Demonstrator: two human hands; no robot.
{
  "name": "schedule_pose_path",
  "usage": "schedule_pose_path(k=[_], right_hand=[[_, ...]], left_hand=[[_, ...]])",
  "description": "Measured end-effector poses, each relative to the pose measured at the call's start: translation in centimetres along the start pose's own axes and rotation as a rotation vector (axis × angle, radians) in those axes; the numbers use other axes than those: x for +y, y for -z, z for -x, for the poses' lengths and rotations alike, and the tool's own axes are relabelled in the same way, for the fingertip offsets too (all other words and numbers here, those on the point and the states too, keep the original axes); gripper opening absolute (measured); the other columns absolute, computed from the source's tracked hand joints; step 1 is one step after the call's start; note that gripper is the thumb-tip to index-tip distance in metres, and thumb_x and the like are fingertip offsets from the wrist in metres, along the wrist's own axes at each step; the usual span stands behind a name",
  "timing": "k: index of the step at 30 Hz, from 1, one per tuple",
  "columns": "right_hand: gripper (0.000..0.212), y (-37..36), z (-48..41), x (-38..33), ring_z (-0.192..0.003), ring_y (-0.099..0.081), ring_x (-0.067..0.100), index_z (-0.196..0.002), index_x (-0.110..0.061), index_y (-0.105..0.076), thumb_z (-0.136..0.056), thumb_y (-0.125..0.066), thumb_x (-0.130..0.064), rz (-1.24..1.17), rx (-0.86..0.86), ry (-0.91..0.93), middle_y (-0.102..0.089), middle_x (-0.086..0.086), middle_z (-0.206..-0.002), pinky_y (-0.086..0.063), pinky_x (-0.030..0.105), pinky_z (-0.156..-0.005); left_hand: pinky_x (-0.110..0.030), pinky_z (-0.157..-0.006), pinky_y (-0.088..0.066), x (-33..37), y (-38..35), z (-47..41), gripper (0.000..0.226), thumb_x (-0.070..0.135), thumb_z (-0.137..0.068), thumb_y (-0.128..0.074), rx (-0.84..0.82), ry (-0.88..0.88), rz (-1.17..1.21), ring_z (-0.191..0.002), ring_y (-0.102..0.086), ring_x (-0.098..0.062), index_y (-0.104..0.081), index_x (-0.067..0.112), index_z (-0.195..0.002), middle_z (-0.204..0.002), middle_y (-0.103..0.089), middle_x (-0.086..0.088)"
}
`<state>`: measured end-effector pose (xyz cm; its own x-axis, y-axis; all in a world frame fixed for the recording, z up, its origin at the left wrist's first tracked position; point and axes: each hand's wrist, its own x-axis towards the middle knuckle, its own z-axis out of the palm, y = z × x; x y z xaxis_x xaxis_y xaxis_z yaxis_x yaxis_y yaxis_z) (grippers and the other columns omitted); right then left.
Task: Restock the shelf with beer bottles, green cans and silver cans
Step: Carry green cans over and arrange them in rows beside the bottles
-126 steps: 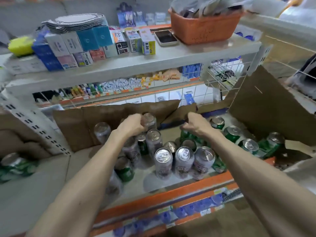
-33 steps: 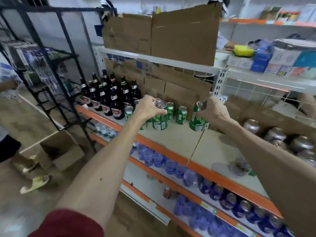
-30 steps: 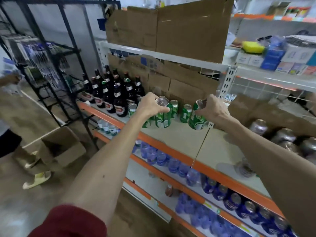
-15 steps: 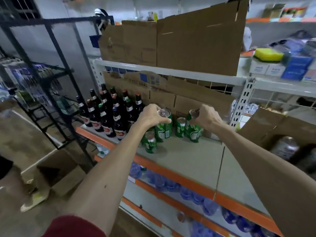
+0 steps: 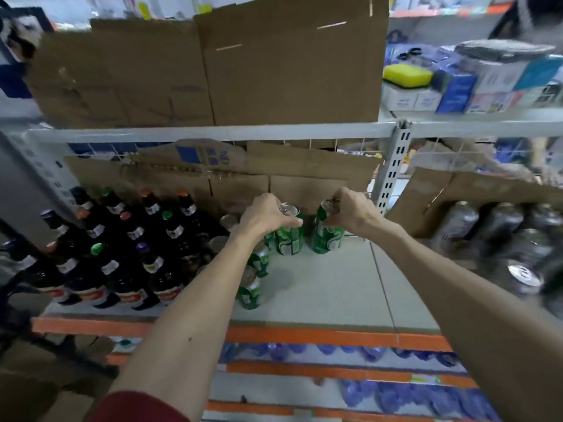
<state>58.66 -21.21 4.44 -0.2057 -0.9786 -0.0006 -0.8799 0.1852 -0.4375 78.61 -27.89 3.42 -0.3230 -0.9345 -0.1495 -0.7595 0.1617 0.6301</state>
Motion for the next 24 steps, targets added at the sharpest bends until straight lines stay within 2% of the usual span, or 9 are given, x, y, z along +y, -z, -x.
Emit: schedule_pose_path(k=[3,7,10,13,15,17,19,21,24], right_hand=[[0.049,-0.7,0.0,0.5,-0.078,-0.059,0.026,-0.106,-0.011,-0.057,-0.071,-0.082,-0.034,-0.003,0.007,-0.040,-0.064,0.008,-0.095,-0.043,0.030,-0.061],[0.058,-2.4,-0.3,1.3,-0.091,-0.061,0.031,-0.116,-0.006,-0.053,-0.072,-0.082,-0.029,-0.006,-0.005,-0.066,-0.059,0.010,-0.097,-0.050,0.036,-0.074],[0.054,-4.1,-0.8,1.8,-0.086,-0.062,0.031,-0.113,-0.007,-0.055,-0.070,-0.082,-0.026,0.000,-0.032,-0.071,-0.066,0.012,-0.100,-0.052,0.038,-0.073],[0.042,-6.2,-1.1,2.2,-0.081,-0.061,0.029,-0.107,-0.015,-0.055,-0.072,-0.077,-0.017,-0.038,-0.056,-0.050,-0.064,0.007,-0.094,-0.053,0.037,-0.069],[0.044,-7.5,-1.4,2.6,-0.081,-0.059,0.029,-0.110,-0.020,-0.051,-0.074,-0.075,-0.017,-0.076,-0.061,-0.028,-0.064,0.008,-0.095,-0.052,0.036,-0.068],[0.050,-8.6,-1.7,2.9,-0.083,-0.058,0.029,-0.122,-0.020,-0.049,-0.078,-0.073,-0.019,-0.078,-0.066,-0.034,-0.064,0.009,-0.098,-0.047,0.035,-0.065],[0.056,-9.5,-2.1,3.2,-0.087,-0.058,0.032,-0.130,-0.018,-0.047,-0.079,-0.072,-0.021,-0.054,-0.078,-0.047,-0.064,0.012,-0.101,-0.044,0.034,-0.066],[0.059,-10.2,-2.6,3.5,-0.087,-0.059,0.033,-0.128,-0.017,-0.046,-0.076,-0.074,-0.022,-0.056,-0.085,-0.048,-0.066,0.014,-0.104,-0.049,0.037,-0.072],[0.059,-10.7,-3.0,3.7,-0.086,-0.060,0.032,-0.123,-0.017,-0.045,-0.073,-0.076,-0.021,-0.069,-0.119,-0.049,-0.067,0.014,-0.105,-0.053,0.044,-0.075]], left_hand=[[-0.032,-0.057,-0.026,-0.4,-0.7,-1.2,0.059,0.053,-0.064,-0.086,-0.023,-0.008,-0.009,-0.052,-0.038,-0.020,-0.040,0.017,-0.061,-0.055,-0.037,0.000],[-0.033,-0.056,-0.039,-1.4,-2.9,-2.8,0.057,0.060,-0.059,-0.086,-0.032,0.013,-0.022,-0.055,-0.058,-0.021,-0.054,0.013,-0.056,-0.053,-0.056,-0.002],[-0.036,-0.067,-0.049,-2.3,-4.5,-3.4,0.057,0.062,-0.061,-0.083,-0.031,-0.005,-0.050,-0.075,-0.067,-0.022,-0.071,0.008,-0.075,-0.073,-0.072,-0.003],[-0.033,-0.067,-0.047,-3.7,-6.0,-4.0,0.049,0.054,-0.069,-0.083,-0.040,-0.026,-0.041,-0.082,-0.065,-0.024,-0.066,0.012,-0.088,-0.085,-0.070,-0.004],[-0.034,-0.063,-0.046,-4.5,-6.8,-4.4,0.059,0.057,-0.068,-0.081,-0.030,0.011,-0.042,-0.080,-0.064,-0.025,-0.065,0.010,-0.099,-0.088,-0.069,-0.004],[-0.033,-0.058,-0.041,-5.4,-7.4,-4.8,0.067,0.064,-0.063,-0.080,-0.024,0.059,-0.054,-0.079,-0.064,-0.026,-0.063,0.010,-0.099,-0.086,-0.067,-0.003],[-0.034,-0.058,-0.045,-5.7,-7.8,-5.1,0.070,0.069,-0.058,-0.078,-0.037,0.089,-0.064,-0.078,-0.066,-0.027,-0.064,0.012,-0.096,-0.084,-0.068,-0.004],[-0.039,-0.065,-0.053,-5.8,-8.1,-5.4,0.073,0.072,-0.055,-0.077,-0.041,0.100,-0.081,-0.082,-0.067,-0.028,-0.063,0.013,-0.097,-0.087,-0.068,-0.004],[-0.040,-0.070,-0.052,-5.6,-8.5,-5.5,0.075,0.067,-0.058,-0.079,-0.062,0.103,-0.092,-0.092,-0.066,-0.031,-0.061,0.012,-0.106,-0.098,-0.068,-0.007]])
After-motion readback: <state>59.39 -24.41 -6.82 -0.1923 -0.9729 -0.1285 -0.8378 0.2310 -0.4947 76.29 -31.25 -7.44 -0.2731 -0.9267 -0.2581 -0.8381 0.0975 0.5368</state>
